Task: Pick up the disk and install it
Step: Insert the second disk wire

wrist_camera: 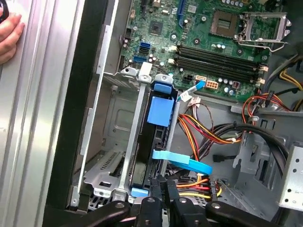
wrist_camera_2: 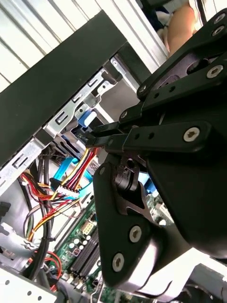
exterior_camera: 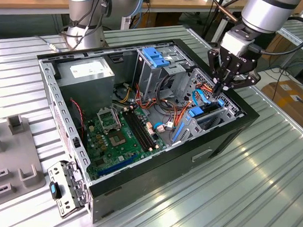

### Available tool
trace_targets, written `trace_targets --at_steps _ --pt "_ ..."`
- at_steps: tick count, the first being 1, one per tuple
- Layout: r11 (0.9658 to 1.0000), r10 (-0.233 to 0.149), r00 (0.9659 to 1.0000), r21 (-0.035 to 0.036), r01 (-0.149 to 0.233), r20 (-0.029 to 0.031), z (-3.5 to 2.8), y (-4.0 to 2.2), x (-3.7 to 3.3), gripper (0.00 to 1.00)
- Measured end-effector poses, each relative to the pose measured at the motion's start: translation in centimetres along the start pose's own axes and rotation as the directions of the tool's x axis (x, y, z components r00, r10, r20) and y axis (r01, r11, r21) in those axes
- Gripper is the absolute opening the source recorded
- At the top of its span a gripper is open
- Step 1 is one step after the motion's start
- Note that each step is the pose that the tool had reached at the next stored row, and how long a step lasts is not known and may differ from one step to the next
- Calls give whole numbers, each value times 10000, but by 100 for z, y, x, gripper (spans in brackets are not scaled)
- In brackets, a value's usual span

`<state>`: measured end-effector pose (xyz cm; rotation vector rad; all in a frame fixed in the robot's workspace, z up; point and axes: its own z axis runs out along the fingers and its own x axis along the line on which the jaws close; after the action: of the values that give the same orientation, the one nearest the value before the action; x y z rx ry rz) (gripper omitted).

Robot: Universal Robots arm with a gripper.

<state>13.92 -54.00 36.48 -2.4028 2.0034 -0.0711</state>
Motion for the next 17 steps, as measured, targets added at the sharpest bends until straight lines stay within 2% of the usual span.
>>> trace_targets --at_steps 2,3,4,17 --pt "9984 571 9984 -15 -571 -23 6 0 0 16" --pt "9962 867 9962 -22 -867 -35 8 0 0 16" --pt "9949 1012 9949 -26 -1012 -41 9 0 0 16" --pt "9947 1027 9947 -26 -1028 -40 10 4 14 16"
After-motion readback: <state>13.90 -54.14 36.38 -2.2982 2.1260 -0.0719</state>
